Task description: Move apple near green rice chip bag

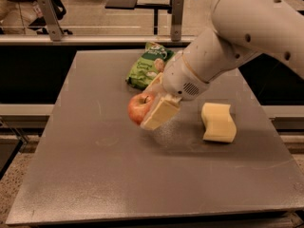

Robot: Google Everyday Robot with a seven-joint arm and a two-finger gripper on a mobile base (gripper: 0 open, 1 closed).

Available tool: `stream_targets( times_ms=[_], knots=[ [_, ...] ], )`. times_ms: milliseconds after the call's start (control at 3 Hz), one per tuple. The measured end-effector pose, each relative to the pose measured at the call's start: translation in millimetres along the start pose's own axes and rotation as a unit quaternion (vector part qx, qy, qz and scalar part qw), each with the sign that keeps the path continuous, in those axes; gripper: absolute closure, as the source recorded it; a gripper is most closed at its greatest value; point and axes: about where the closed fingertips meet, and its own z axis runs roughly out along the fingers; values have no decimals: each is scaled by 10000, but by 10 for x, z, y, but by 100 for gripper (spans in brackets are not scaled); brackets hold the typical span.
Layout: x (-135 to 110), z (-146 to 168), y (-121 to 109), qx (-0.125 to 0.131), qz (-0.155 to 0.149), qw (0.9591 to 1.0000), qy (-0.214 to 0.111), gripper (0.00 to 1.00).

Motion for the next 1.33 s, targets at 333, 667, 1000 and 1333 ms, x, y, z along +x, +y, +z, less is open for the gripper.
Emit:
stream_targets(
  times_ms=[333,667,1000,1333],
  knots=[
    [271,-198,-329,496,395,9980,58,100],
    [475,-263,-568,801,669,9945,61,100],
    [604,-226,-843,996,795,9918,25,98],
    [665,-168,-988,1085,805,9908,8,76]
  ],
)
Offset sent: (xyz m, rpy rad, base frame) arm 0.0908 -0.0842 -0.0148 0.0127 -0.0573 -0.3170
